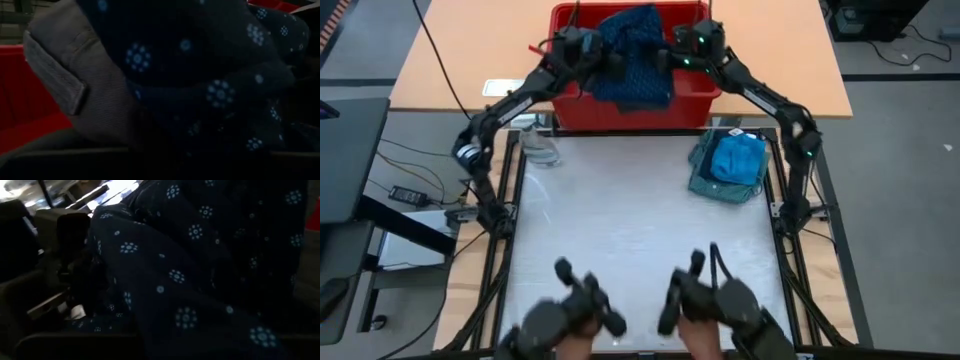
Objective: Fold laundry
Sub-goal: Put the dark blue polo shirt and the gray shorts into the red laundry bin
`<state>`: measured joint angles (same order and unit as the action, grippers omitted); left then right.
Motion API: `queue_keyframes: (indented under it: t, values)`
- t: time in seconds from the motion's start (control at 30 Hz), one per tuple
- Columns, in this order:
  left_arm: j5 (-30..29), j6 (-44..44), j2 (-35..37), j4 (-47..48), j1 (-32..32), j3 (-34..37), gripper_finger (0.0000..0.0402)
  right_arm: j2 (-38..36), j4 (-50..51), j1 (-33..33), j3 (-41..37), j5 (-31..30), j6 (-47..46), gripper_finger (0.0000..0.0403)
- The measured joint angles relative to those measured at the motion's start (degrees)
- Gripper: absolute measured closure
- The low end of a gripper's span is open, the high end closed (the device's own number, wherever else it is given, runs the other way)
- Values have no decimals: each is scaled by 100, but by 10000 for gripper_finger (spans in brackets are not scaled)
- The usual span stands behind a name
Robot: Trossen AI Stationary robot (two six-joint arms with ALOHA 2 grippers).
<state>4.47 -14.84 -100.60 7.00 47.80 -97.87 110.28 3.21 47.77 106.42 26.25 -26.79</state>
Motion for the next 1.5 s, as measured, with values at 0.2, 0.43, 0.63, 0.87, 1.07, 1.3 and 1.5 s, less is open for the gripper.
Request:
queue_keyframes:
  t: [0.2, 0.43, 0.63, 0.87, 1.07, 1.3, 1.5]
  values:
    - [499, -43, -971, -18, 664, -933, 308, 1083, 154, 319, 1260, -338, 65, 318]
    - [1089, -318, -1423, 63, 840, -2152, 308, 1532, 270, 450, 2465, -200, -35, 318]
    - [1174, 209, -1402, -13, 814, -2963, 308, 1398, -279, 415, 2775, -391, 19, 318]
    - [821, 1059, -1681, -420, 876, -3090, 308, 1679, -844, 514, 2786, -1145, 1102, 319]
    - [575, 1830, -2809, -1467, 1097, -3076, 308, 2503, -1226, 626, 2773, -2009, 1880, 319]
    - [761, 1237, -3807, -1764, 1336, -3071, 308, 3139, -836, 835, 2767, -2229, 1429, 319]
    - [932, 833, -3616, -438, 1291, -3070, 300, 3001, 268, 771, 2760, -1983, 1175, 319]
